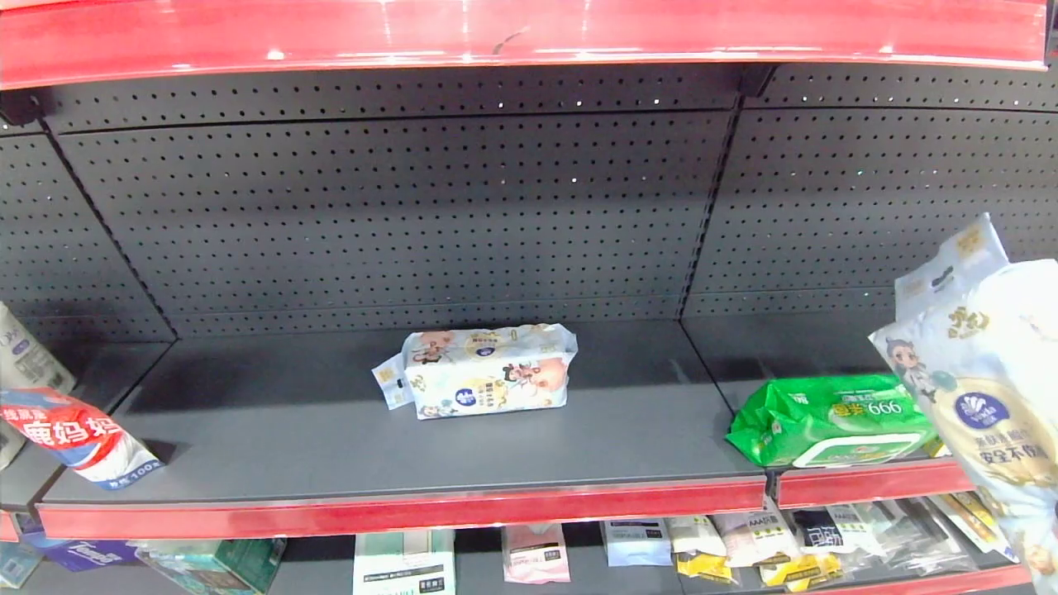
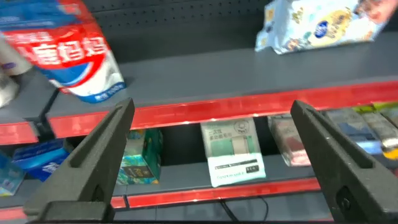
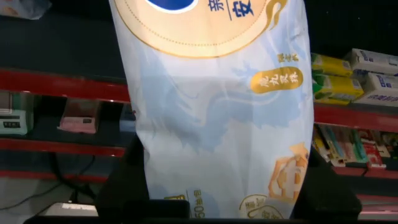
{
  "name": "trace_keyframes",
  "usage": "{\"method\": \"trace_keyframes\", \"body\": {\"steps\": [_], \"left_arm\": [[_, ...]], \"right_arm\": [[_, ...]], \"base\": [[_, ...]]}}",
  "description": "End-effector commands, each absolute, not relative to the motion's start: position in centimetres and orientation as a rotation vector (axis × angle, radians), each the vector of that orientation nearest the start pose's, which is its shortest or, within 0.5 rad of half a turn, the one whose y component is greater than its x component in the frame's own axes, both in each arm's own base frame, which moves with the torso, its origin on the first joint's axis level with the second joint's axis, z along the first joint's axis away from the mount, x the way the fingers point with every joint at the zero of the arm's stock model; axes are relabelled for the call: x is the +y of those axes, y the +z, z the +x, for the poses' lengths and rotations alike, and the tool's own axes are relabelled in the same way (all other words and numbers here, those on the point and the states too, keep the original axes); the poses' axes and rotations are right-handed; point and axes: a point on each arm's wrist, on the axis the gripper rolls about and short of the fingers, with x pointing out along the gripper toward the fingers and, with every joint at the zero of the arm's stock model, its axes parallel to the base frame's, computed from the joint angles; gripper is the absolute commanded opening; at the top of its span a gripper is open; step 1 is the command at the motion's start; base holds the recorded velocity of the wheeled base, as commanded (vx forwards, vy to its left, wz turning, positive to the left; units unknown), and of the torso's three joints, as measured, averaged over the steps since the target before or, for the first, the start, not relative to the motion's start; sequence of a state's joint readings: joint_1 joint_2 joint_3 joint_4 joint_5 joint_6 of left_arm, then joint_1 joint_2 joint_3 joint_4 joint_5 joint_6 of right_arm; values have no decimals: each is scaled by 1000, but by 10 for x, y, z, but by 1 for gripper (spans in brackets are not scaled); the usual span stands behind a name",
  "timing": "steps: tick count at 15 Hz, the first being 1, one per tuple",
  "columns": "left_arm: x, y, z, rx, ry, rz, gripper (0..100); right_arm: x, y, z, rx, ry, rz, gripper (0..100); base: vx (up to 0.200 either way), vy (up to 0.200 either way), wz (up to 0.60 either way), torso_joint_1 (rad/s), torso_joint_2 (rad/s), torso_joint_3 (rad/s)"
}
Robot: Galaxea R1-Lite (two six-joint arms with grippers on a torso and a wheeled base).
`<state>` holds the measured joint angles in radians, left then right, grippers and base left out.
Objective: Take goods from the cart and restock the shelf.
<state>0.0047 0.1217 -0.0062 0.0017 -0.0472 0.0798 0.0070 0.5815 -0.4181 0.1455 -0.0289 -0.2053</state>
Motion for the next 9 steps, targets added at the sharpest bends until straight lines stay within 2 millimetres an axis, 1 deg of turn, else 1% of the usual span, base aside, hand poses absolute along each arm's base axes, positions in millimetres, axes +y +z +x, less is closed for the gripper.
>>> {"method": "trace_keyframes", "body": {"steps": [1, 5, 9], "left_arm": [[-1, 80, -12, 132, -82, 83, 100], [-1, 80, -12, 130, -86, 88, 100], [-1, 79, -17, 72, -63, 92, 100]], "right_arm": [[-1, 181, 15, 232, -5, -209, 0], [-1, 182, 16, 231, -8, -210, 0], [-1, 184, 16, 231, -11, -217, 0]], "base": [[0, 0, 0, 0, 0, 0], [0, 0, 0, 0, 0, 0], [0, 0, 0, 0, 0, 0]]}}
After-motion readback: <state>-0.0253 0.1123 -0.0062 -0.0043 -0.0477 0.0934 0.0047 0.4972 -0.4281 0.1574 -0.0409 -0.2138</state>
